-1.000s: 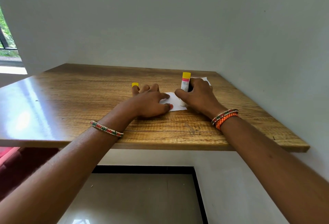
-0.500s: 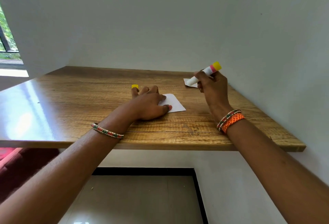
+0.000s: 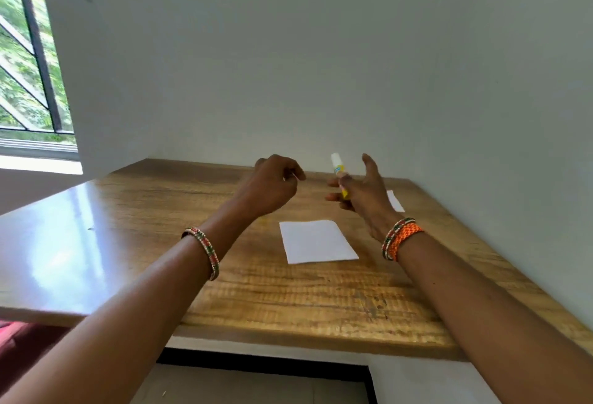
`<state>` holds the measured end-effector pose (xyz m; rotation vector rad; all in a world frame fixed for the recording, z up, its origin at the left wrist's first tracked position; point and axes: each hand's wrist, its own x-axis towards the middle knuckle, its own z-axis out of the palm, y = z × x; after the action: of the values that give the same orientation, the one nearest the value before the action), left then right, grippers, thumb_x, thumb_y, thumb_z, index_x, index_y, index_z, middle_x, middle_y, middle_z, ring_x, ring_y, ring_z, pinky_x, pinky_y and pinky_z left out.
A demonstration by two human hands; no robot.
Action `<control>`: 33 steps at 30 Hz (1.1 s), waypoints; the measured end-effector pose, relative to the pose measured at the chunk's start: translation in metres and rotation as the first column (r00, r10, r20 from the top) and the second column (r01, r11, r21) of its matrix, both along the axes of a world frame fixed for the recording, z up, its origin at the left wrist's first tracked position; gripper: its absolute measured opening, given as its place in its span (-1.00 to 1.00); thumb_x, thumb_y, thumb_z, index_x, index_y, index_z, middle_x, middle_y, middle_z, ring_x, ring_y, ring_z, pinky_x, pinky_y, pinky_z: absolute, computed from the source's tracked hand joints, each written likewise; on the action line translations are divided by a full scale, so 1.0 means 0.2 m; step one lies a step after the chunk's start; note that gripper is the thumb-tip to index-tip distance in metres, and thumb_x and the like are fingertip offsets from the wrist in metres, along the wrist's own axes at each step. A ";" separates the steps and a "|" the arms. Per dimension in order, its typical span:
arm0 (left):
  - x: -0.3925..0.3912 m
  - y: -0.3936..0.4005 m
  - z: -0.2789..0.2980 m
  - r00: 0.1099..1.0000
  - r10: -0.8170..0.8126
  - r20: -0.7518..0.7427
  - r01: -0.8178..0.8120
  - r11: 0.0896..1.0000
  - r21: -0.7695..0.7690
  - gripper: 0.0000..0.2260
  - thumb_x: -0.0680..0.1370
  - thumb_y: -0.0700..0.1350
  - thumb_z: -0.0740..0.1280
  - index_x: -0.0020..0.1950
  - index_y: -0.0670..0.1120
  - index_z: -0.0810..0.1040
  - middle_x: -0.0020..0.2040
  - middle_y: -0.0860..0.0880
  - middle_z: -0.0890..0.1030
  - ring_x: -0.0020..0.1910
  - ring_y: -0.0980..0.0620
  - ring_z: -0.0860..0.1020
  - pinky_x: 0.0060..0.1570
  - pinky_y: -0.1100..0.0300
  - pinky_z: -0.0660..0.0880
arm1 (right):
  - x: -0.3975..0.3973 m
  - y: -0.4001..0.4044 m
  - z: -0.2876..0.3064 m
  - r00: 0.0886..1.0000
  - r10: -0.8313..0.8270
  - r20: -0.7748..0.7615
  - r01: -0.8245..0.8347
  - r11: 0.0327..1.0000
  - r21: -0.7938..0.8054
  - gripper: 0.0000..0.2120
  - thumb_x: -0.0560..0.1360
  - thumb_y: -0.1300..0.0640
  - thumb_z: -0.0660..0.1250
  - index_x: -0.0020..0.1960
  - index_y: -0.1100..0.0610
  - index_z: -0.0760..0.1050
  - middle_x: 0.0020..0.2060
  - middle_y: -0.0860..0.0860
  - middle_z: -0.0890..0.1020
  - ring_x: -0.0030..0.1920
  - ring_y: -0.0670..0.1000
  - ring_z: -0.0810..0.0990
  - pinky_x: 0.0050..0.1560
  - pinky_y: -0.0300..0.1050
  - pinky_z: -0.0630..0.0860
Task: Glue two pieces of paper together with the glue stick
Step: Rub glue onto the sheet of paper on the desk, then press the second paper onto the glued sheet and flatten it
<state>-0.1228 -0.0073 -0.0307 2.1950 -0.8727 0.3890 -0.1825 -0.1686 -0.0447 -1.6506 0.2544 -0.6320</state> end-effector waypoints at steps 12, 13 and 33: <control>0.26 -0.02 -0.08 0.973 0.231 0.020 -0.231 0.973 0.021 -0.76 0.48 -0.19 0.19 0.01 -0.04 0.62 0.03 -0.06 0.63 -0.05 -0.09 0.58 -0.22 0.19 0.38 | 0.38 0.02 -0.11 0.997 0.040 -0.062 -0.050 0.985 -0.166 -0.67 0.37 0.30 0.46 0.08 0.16 0.44 0.03 0.22 0.64 0.03 0.14 0.64 0.06 -0.03 0.56; 0.26 -0.01 -0.08 0.973 0.231 0.022 -0.232 0.973 0.018 -0.77 0.48 -0.17 0.19 0.01 -0.03 0.62 0.04 -0.05 0.63 -0.01 -0.10 0.58 -0.18 0.17 0.42 | 0.38 0.02 -0.12 0.996 0.033 -0.082 -0.050 0.977 -0.206 -0.69 0.37 0.29 0.46 0.03 0.14 0.44 0.01 0.20 0.64 0.02 0.13 0.64 0.07 -0.01 0.57; 0.05 -0.08 -0.05 0.958 -0.273 0.086 0.282 0.953 -0.114 -0.81 0.50 -0.22 0.24 -0.08 -0.14 0.67 -0.39 0.06 0.59 -0.46 0.22 0.54 -0.41 0.47 0.36 | 0.19 -0.67 -0.15 0.716 -0.656 -0.238 0.513 0.726 -0.458 -0.64 0.43 0.05 0.21 0.09 0.26 0.55 0.13 0.24 0.59 0.18 0.28 0.50 0.24 0.14 0.43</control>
<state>-0.1135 -0.0232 -0.0401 1.9196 -1.1467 0.3726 -0.1443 -0.3034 -0.0742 -2.0599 1.0599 -0.8686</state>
